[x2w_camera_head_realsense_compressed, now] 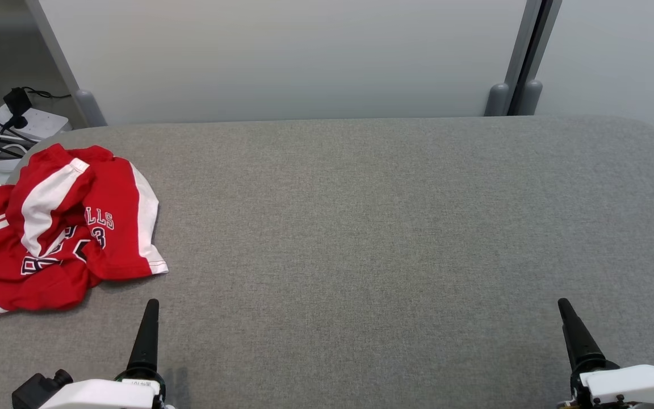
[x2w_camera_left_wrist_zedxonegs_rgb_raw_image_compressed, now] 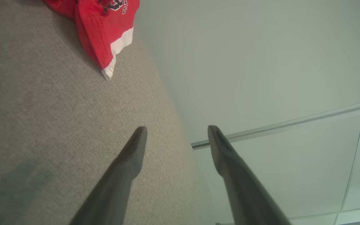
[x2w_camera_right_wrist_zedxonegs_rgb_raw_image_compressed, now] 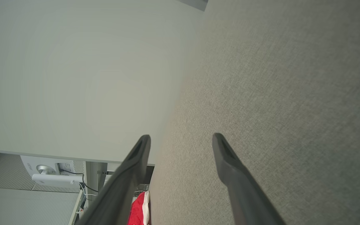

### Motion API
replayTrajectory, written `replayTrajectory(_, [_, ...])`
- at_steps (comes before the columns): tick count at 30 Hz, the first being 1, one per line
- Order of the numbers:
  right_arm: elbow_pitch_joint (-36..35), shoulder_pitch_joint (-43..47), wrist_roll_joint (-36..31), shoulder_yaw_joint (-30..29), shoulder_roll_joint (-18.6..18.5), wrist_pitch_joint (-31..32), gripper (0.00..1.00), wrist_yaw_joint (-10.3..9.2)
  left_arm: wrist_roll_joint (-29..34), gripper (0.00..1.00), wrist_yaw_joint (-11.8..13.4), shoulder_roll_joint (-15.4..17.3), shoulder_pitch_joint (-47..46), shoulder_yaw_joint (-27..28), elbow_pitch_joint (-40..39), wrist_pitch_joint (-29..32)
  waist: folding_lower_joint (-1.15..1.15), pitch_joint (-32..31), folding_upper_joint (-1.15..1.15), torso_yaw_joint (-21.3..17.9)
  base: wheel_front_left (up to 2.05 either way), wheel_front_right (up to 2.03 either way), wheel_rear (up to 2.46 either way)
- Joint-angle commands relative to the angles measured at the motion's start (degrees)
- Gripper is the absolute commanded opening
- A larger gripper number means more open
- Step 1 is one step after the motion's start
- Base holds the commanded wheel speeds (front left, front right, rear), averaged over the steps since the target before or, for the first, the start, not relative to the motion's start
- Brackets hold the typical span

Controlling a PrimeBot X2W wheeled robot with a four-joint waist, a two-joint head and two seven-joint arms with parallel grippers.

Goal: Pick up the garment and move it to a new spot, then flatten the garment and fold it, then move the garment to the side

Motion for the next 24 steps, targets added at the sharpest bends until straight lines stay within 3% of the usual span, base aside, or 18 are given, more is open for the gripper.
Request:
replayTrajectory(1, [-1.84, -2.82, -1.81, 0.73, -0.99, -0.75, 1.00, 0.03, 1.98, 1.00, 0.26, 0.71, -3.19, 0.16, -2.08, -0.66, -0.01, -0.05, 0.00, -0.04, 0.00, 0.00, 0.00])
replayTrajectory(24, [-5.37, -3.30, -20.47, 4.94, -1.67, -4.61, 1.00, 0.05, 20.16, 1.00, 3.92, 1.04, -3.83, -3.28, -4.74, -4.52, -0.01, -0.37, 0.00, -0.53, 0.00, 0.00, 0.00])
